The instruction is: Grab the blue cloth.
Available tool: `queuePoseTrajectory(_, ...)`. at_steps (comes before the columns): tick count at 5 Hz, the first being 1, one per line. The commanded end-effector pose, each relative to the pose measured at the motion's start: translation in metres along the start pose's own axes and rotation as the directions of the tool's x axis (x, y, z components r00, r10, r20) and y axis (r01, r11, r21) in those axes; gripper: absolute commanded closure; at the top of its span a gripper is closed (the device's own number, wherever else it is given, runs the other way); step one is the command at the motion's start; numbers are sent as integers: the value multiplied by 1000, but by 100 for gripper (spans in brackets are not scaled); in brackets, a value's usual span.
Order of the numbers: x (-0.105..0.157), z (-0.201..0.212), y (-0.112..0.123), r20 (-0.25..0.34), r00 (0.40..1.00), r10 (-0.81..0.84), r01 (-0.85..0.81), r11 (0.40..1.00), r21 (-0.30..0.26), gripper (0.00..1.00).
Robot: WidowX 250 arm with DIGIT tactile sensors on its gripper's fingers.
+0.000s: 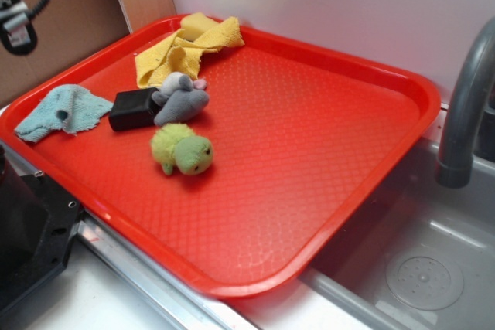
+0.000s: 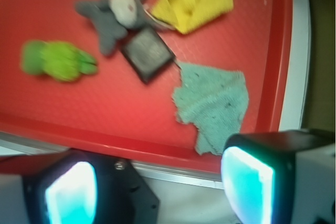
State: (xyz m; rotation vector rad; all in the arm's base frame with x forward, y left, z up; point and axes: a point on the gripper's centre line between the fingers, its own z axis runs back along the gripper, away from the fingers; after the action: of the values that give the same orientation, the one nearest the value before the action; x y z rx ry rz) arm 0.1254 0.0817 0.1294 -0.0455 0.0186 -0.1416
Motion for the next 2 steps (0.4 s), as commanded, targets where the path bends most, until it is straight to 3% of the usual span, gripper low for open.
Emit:
queuePoseTrajectory(1, 27, -60, 52, 64, 997, 42, -47, 996, 80, 0)
queuePoseTrajectory(2, 37, -88, 54, -17, 999, 32, -31, 997, 75, 0)
